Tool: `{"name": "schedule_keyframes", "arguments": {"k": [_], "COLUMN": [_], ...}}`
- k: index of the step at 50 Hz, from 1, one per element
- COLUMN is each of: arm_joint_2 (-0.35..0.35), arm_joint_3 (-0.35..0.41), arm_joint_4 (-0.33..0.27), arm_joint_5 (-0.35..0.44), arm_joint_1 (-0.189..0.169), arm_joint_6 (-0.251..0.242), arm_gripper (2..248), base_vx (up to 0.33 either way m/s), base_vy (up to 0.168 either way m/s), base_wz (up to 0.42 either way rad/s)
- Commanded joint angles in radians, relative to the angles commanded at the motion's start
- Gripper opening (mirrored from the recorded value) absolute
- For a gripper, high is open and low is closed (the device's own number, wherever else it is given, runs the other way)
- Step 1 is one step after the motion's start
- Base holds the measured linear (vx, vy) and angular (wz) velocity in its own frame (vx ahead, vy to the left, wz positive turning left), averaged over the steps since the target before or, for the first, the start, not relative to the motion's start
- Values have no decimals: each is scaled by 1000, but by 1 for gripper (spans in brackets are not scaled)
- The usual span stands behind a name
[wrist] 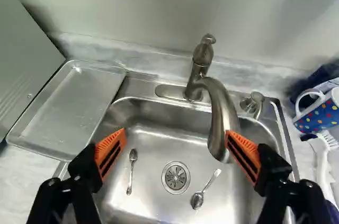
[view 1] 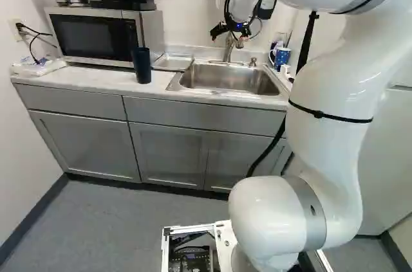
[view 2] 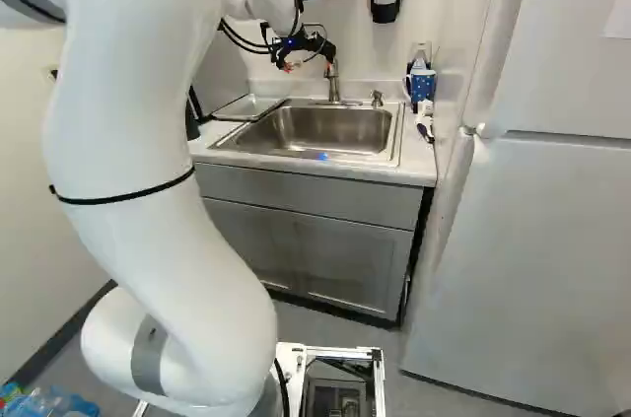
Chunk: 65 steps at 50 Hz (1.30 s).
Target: Rinse the cup and place it in the tray
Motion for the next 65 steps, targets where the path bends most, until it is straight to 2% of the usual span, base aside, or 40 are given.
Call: {"name": "schedule_keyframes", "arguments": {"k": [27, 46, 65], "arm_joint_2": [-137, -228, -277], "arm_joint_3": [-159, -270, -331], "arm_joint_4": [0, 0, 0], "arm_joint_5": [101, 98, 98], "arm_joint_1": [22, 34, 27], "arm_joint_6": [0, 0, 0], "arm_gripper": [247, 247, 247], "base_vx": [0, 0, 0], "base_vy": [0, 0, 0], "base_wz": [0, 0, 0]}}
